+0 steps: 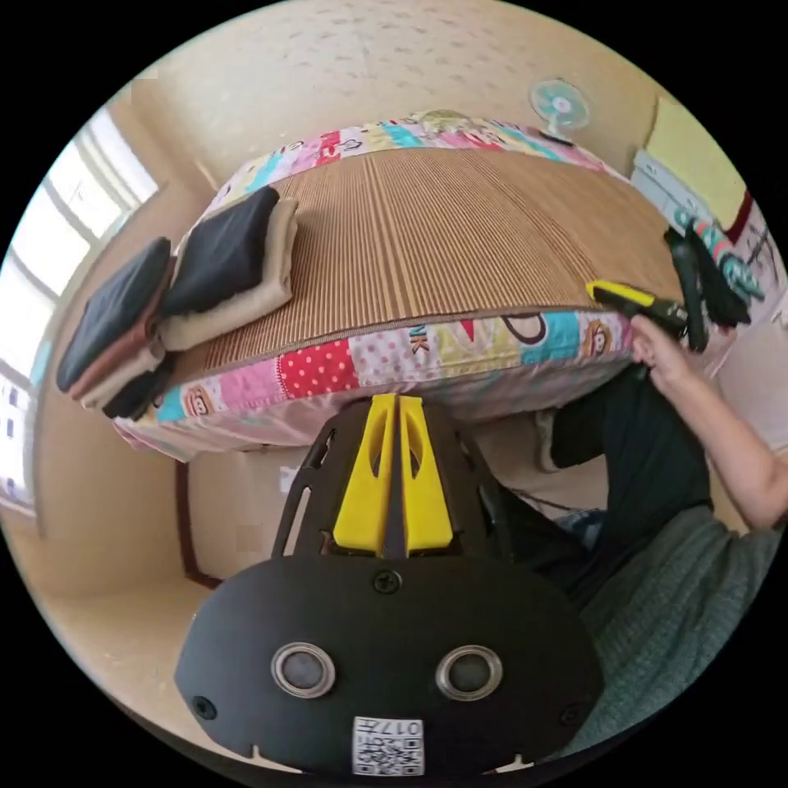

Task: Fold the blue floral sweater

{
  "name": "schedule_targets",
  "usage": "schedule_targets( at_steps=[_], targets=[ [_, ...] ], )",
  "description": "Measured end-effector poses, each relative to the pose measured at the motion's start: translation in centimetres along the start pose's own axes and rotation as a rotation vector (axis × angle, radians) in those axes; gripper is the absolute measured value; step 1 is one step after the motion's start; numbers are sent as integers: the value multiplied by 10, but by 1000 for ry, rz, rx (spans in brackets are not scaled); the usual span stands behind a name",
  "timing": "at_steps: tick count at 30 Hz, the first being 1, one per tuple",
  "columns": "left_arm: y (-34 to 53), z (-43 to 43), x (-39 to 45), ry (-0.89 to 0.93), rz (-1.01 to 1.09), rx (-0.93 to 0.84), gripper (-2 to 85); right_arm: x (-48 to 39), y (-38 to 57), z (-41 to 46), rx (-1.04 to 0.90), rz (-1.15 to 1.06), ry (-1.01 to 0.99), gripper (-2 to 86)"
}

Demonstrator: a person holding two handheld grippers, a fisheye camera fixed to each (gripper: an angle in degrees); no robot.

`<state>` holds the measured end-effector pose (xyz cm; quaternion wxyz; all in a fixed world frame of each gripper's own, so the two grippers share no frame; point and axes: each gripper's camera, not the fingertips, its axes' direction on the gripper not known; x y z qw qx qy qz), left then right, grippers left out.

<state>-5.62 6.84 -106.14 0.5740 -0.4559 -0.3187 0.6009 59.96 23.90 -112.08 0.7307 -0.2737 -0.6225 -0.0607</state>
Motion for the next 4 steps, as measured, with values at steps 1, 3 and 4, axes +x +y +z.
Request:
schedule_targets(
  at_steps=[1, 3, 4],
  targets=[
    [3, -11, -28, 85, -81, 64, 0, -2, 9, 3, 19, -25, 17, 4],
    [3, -28, -65, 134, -161, 149, 6, 4, 15, 6, 11, -22, -1, 4],
    [-3, -38, -83, 116, -184, 181, 13, 13, 16, 8, -8, 4, -39, 4]
  ],
)
